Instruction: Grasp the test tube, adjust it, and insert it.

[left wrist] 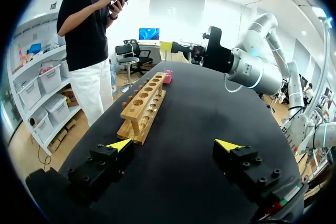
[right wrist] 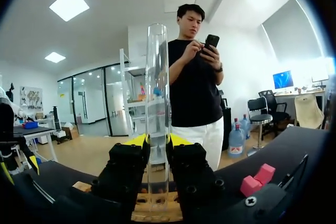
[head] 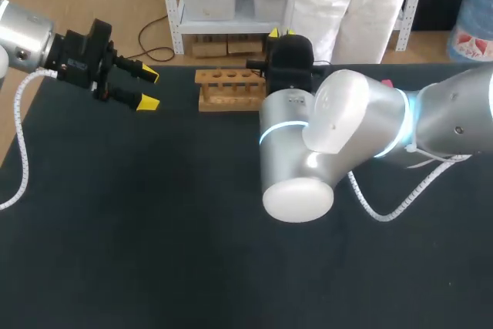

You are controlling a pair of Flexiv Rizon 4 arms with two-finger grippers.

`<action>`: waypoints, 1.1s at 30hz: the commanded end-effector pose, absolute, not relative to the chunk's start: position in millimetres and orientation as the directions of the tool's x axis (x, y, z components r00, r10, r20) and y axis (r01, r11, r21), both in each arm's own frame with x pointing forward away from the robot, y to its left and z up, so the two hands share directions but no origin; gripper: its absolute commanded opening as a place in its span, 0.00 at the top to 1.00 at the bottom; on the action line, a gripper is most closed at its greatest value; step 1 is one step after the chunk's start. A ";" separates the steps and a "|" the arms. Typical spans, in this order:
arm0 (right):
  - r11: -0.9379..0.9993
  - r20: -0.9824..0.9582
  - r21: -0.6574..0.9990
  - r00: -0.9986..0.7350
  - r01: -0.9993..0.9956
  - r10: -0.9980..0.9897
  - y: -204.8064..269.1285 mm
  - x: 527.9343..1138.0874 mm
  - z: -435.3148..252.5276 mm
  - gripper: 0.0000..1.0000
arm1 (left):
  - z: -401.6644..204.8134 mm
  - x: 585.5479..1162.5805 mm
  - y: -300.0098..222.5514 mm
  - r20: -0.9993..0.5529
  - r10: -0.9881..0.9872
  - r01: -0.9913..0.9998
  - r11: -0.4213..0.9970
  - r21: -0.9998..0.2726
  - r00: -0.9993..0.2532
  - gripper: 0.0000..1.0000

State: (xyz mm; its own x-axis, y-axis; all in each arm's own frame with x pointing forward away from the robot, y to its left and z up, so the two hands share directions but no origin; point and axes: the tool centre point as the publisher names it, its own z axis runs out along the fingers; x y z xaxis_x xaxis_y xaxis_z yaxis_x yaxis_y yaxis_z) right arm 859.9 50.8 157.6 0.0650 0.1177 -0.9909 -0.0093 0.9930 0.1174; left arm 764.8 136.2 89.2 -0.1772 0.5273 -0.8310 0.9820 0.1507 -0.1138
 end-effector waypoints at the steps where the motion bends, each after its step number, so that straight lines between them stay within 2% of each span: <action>1: 0.993 -0.990 0.112 0.083 -0.033 0.115 50.3 875.0 153.9 1.00 | 88.3 765.6 136.5 -0.832 0.527 0.982 0.149 -0.113 -0.176 0.00; 33: 0.993 -0.990 0.112 0.082 -0.026 0.114 52.5 890.9 129.4 1.00 | 88.3 765.6 136.5 -0.832 0.527 0.982 0.149 -0.113 -0.176 0.00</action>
State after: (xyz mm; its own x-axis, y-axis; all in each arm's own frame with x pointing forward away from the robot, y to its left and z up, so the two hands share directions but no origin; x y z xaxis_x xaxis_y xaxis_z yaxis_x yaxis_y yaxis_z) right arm 890.6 53.4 130.6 0.0830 0.1147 -0.9899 -0.0237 0.9933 0.1131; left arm 764.8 136.2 89.2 -0.1772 0.5273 -0.8310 0.9820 0.1507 -0.1138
